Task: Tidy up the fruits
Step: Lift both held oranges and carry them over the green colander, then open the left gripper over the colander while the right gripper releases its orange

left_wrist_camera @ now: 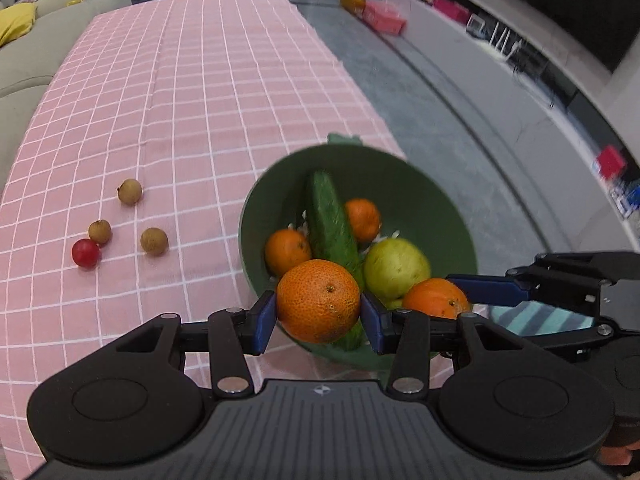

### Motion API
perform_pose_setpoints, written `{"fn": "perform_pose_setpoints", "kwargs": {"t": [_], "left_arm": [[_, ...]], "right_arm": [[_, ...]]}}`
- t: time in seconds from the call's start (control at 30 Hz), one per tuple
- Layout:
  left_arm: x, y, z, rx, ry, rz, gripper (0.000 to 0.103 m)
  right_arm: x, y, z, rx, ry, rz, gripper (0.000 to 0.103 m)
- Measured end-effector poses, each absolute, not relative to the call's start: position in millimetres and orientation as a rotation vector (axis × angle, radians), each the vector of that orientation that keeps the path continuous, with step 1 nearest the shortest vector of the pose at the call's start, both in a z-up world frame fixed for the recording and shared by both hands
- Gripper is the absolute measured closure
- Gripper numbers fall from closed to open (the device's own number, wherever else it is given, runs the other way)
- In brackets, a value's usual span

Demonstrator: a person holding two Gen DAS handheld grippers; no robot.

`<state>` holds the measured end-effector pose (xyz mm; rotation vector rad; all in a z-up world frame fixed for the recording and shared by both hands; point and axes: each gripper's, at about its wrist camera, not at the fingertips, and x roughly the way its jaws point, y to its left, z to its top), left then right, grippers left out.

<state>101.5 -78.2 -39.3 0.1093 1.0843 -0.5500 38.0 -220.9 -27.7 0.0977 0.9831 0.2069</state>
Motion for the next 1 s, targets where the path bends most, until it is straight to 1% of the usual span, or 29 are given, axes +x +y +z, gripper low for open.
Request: {"fn": "perform_pose_setpoints", "kwargs": {"t": [0.33, 0.57, 1.0], "left_arm": [[97, -97, -46, 0.318, 1.037, -0.578, 0.052], [102, -107, -53, 0.365, 1.027, -0.62, 0.052], [107, -109, -67, 0.392, 1.07, -0.643, 0.051]], "right_arm": [[48, -222, -43, 0.084, 1.068, 0.21, 0.063], [55, -226, -48, 0.087, 1.107, 0.191, 0.063], [57, -222, -55, 0.053, 1.141, 0.191, 0.062]]}}
